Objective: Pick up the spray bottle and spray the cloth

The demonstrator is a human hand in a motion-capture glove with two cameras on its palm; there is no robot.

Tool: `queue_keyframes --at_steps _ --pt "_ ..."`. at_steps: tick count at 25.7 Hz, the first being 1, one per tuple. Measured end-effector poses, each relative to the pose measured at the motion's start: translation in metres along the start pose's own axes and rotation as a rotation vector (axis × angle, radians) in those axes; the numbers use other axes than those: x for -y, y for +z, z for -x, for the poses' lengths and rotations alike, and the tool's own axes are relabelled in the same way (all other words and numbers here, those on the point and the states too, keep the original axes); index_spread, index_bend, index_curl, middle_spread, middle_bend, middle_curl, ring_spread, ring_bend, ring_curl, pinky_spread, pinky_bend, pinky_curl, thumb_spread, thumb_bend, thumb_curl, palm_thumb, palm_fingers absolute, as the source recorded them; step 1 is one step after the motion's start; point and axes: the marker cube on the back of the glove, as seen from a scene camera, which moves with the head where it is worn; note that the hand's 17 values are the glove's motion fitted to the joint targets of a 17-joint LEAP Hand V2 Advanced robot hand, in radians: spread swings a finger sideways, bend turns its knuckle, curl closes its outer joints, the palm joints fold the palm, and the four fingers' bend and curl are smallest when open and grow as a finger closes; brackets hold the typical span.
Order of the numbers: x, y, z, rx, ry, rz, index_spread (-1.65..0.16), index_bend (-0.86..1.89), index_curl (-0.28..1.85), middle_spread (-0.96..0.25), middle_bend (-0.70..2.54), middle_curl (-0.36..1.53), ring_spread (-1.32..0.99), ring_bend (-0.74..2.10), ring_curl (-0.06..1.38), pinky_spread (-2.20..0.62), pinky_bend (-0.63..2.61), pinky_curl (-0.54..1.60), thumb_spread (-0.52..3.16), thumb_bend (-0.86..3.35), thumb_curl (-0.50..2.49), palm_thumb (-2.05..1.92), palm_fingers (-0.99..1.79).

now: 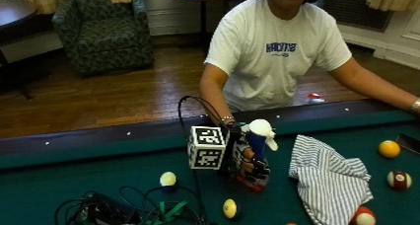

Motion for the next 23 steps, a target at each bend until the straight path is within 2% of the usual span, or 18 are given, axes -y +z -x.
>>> queue_keyframes --at_steps 11,23 --pt "0.018 0.02 0.003 -0.041 -0.003 -0.086 -0.34 0.34 0.3 -0.24 0.41 0.42 -0.2 0.49 0.33 0.06 0.11 0.25 0.83 -0.02 0.35 0.8 1.06" --pt "0.021 0.03 0.01 -0.06 -0.08 -0.26 -0.3 0.18 0.36 -0.24 0.42 0.45 -0.22 0.55 0.39 -0.15 0.33 0.34 0.66 -0.03 0.47 0.92 1.36"
